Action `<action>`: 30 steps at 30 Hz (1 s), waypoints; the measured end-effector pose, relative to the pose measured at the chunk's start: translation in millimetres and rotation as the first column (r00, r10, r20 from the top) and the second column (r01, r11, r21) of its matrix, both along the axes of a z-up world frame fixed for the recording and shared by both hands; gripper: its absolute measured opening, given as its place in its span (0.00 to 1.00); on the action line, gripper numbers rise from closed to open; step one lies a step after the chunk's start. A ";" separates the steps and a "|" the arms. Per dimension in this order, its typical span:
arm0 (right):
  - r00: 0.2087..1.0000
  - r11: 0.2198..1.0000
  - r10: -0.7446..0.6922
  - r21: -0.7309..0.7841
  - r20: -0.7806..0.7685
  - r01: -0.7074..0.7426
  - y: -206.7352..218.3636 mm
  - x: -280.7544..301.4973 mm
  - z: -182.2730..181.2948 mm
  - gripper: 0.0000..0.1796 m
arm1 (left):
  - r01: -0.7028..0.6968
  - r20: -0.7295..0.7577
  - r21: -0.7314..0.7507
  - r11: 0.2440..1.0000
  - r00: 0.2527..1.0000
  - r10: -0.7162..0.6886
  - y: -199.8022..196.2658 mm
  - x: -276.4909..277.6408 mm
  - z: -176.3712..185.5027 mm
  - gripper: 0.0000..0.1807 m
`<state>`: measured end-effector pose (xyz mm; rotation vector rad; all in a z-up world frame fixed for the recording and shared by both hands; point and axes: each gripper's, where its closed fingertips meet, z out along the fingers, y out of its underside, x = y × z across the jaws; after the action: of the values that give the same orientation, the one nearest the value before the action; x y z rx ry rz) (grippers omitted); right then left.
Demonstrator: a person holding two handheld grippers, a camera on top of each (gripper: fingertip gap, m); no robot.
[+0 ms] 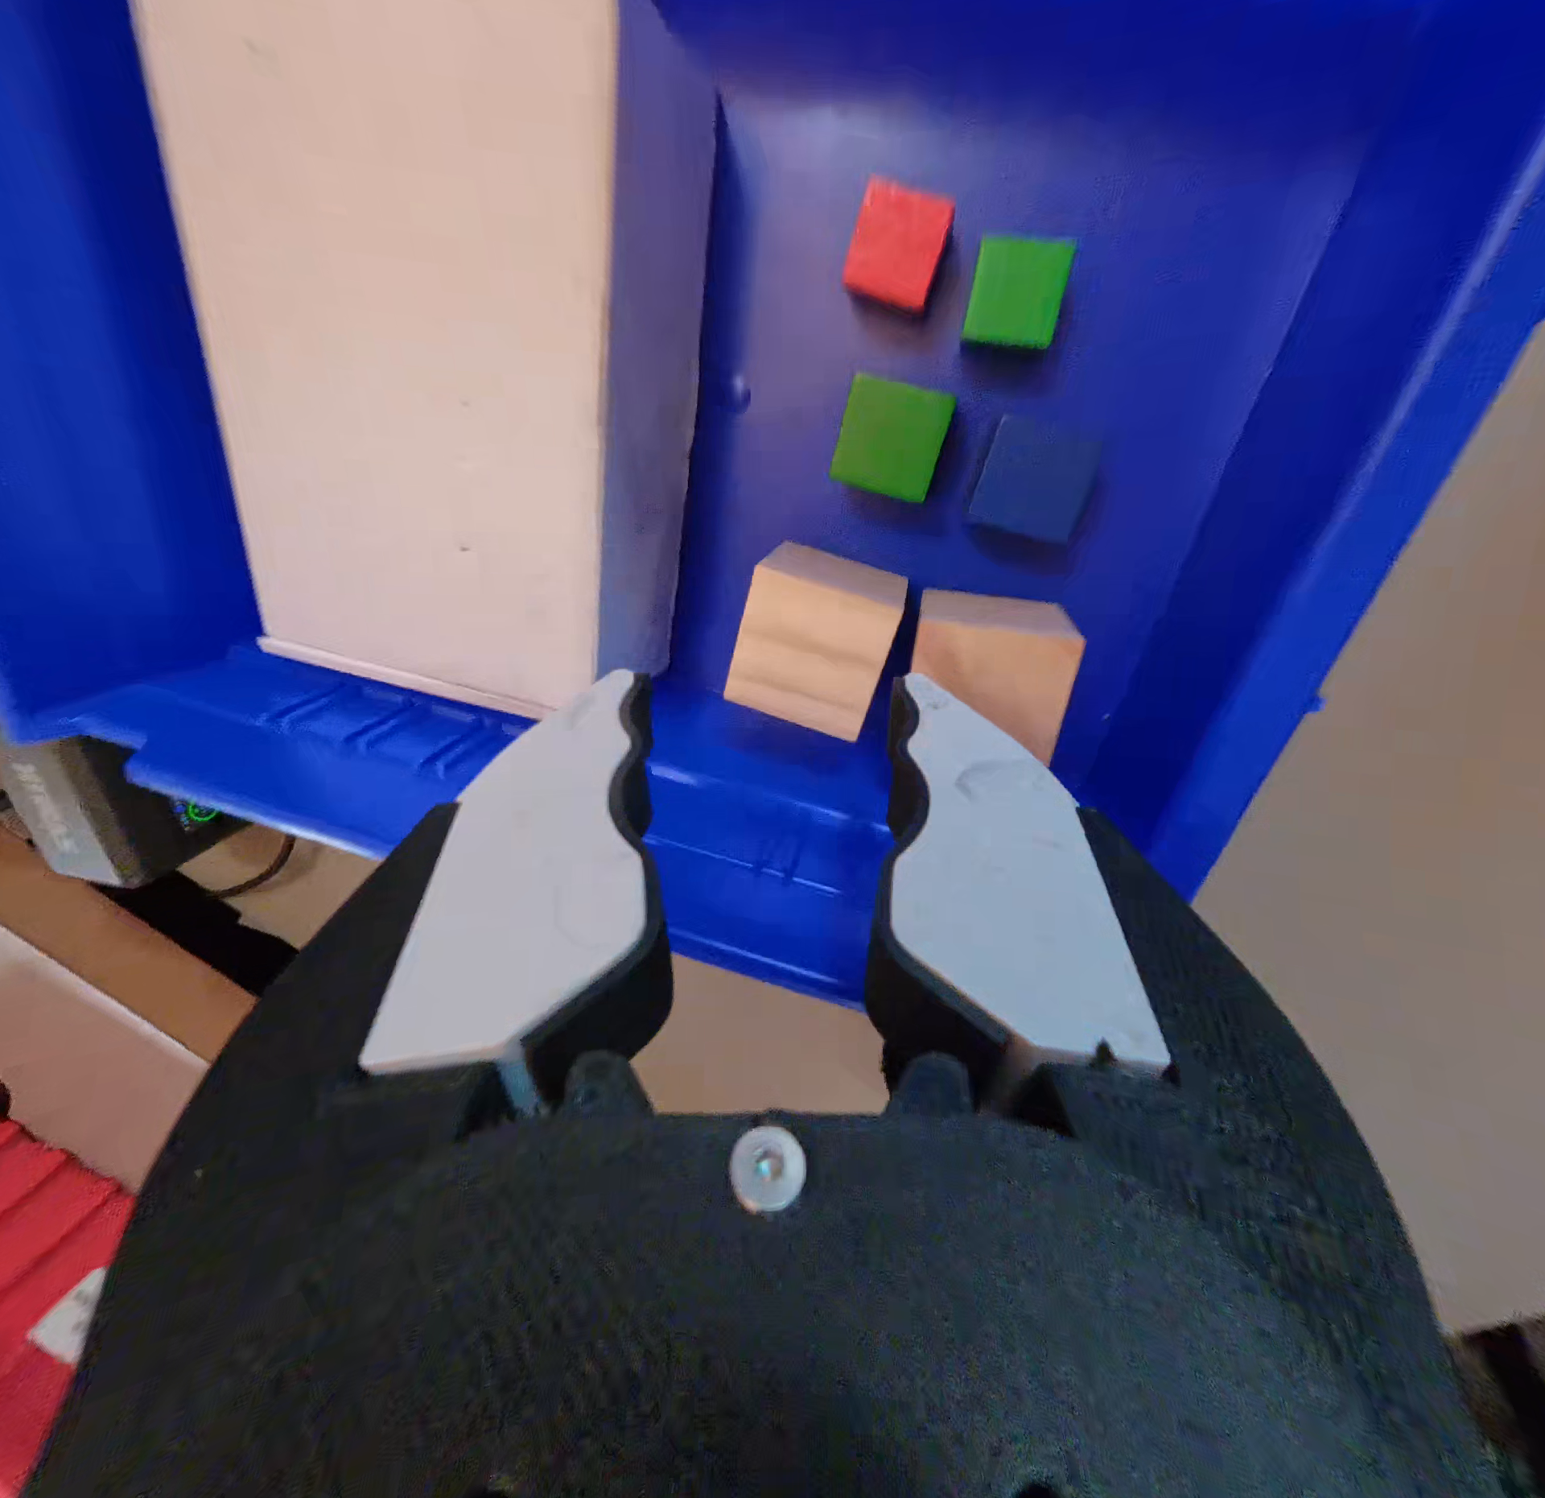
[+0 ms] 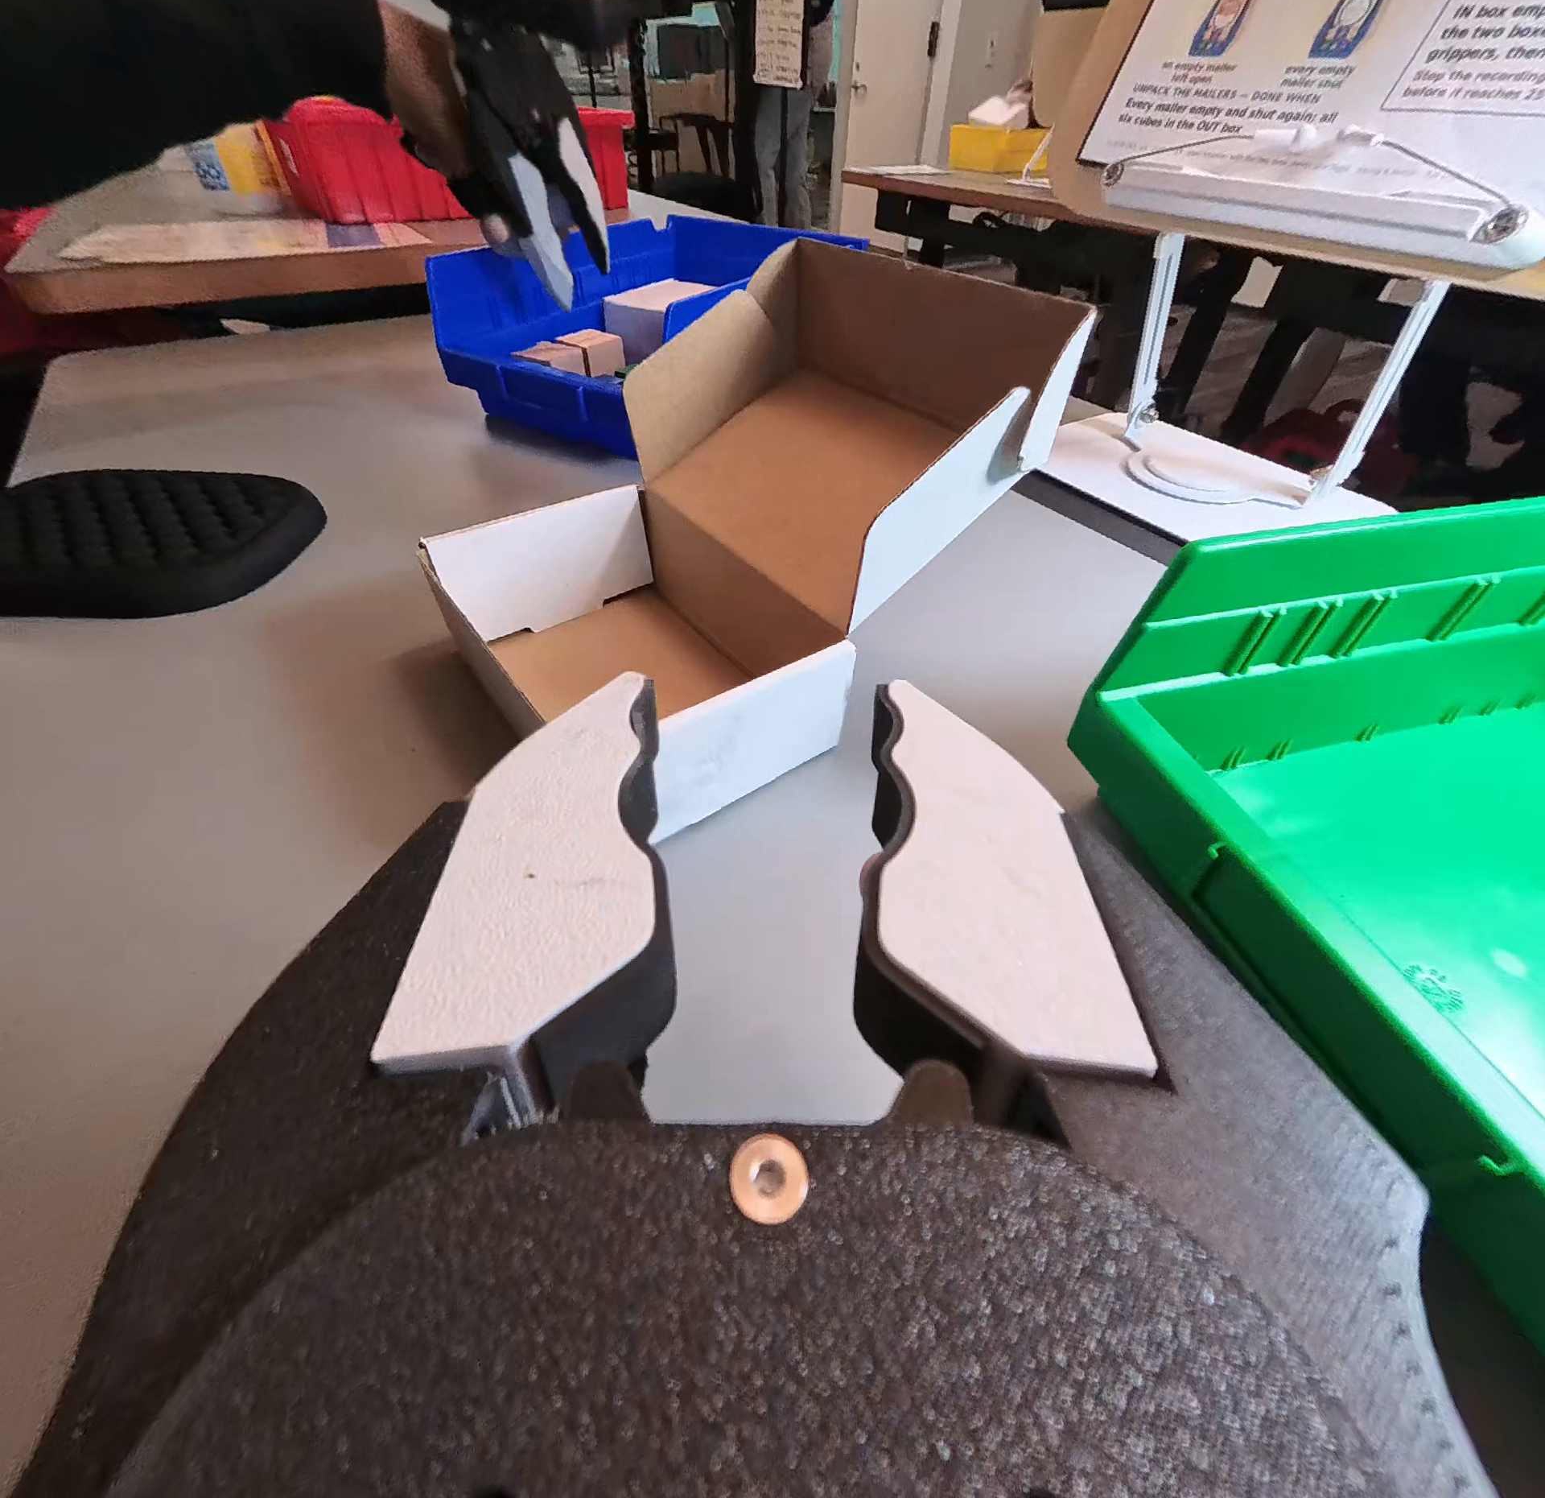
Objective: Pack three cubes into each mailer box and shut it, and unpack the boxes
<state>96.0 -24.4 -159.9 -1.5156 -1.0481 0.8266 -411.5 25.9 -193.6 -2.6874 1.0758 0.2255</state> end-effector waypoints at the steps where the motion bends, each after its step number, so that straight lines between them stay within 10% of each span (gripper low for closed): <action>1: 1.000 1.000 -0.003 0.007 0.004 0.003 0.3 0.9 -1.3 0.27 | 0.013 -0.025 -0.041 0.999 1.000 -0.014 -0.2 -3.5 -6.2 0.30; 11: 1.000 0.999 -0.017 -0.027 -0.012 0.017 4.2 7.0 -8.1 0.25 | 0.086 -0.102 -0.284 0.955 0.988 -0.120 -6.0 -8.5 -35.9 0.27; 23: 1.000 0.999 -0.012 -0.030 -0.011 0.011 1.7 4.9 -8.0 0.25 | 0.025 -0.075 -0.207 0.978 0.996 -0.041 2.9 -2.0 -41.8 0.23; 30: 1.000 1.000 -0.005 -0.021 -0.014 0.005 -1.8 3.6 -5.7 0.24 | 0.109 0.000 -0.039 0.993 0.994 -0.109 16.6 63.4 41.8 0.23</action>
<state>99.5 -26.3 -165.6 -1.5272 -1.0272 0.8461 -348.1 42.6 -151.9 -2.6526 1.2363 0.1896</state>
